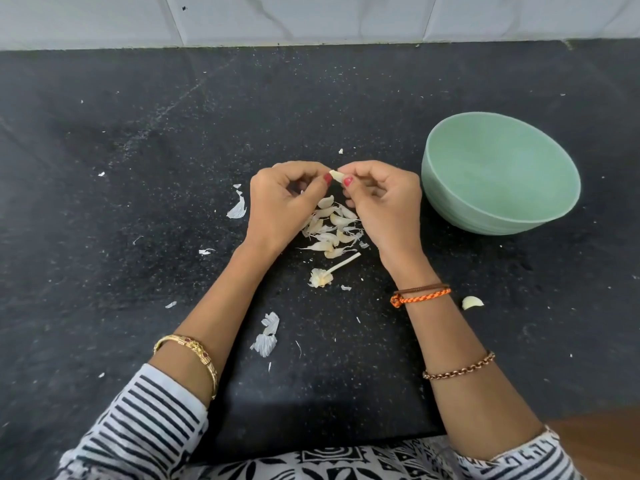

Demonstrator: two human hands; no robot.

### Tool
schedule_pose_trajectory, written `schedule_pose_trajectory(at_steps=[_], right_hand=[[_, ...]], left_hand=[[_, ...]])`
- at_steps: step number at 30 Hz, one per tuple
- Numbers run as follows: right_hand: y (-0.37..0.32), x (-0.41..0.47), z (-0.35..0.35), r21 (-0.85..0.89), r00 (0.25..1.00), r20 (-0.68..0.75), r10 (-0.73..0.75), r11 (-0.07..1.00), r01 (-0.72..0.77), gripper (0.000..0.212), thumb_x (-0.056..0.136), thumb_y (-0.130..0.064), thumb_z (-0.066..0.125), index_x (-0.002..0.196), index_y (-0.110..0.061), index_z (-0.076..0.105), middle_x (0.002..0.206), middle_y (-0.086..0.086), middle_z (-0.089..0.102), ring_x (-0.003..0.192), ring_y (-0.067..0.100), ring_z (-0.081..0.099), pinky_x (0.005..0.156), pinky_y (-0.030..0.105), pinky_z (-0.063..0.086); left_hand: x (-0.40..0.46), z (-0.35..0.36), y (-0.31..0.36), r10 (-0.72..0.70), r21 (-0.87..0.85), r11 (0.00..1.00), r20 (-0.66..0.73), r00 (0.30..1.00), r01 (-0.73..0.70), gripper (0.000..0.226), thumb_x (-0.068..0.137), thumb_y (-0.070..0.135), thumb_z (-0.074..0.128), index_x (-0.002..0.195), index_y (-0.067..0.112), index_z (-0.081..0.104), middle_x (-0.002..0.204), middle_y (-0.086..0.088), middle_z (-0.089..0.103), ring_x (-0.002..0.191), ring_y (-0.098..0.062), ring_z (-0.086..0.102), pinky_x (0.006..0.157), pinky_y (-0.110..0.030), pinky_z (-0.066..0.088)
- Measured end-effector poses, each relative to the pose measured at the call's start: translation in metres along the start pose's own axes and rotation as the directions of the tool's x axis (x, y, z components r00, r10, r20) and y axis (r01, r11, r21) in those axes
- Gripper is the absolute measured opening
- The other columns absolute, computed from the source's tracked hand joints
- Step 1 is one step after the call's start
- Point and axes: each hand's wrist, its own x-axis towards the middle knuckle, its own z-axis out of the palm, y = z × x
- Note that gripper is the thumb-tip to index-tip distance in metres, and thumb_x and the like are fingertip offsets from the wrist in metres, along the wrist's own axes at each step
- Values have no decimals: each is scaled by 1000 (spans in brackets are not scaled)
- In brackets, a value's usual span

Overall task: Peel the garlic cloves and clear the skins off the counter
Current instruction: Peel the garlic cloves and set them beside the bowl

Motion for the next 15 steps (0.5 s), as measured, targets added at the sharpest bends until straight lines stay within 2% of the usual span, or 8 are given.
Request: schedule_pose_trajectory(at_steps=[4,7,10,13,15], right_hand=[[4,1,0,-47,997,-29,-66,997,65,15,83,0,63,90,-9,73,76,-12,66,68,3,65,67,25,56],[5,0,1,-167,982,-39,-186,970,177,15,82,0,62,89,-8,73,77,-3,68,66,1,61,64,15,51],[8,-1,2,-299,941,-55,-334,905,303,15,81,0,61,84,-8,74,77,4,68,68,11,61,61,20,48],[10,-1,3,-345,918,-43,-395,868,357,17,78,3,60,80,-7,73,75,5,69,68,14,62,63,22,46],[10,-1,3,-332,919,-40,-392,873,358,18,77,4,60,78,-8,73,75,4,69,68,12,62,63,20,46]], left_hand=[[-1,0,4,-20,-47,999,17,1000,20,10,79,18,61,81,19,71,67,6,66,58,-9,50,56,-19,38],[-1,0,6,-40,-44,998,16,999,40,11,78,18,61,77,24,70,61,13,63,57,-11,48,54,-21,38],[-1,-2,7,-75,-65,995,28,997,76,12,74,16,61,74,24,69,55,15,61,55,-9,48,52,-20,39],[0,-5,6,-87,-84,992,48,995,91,12,71,12,63,71,22,70,52,9,60,52,-9,46,49,-20,37],[0,-5,5,-91,-114,989,56,994,97,14,70,10,64,69,22,73,54,-5,63,53,-16,48,51,-25,38]])
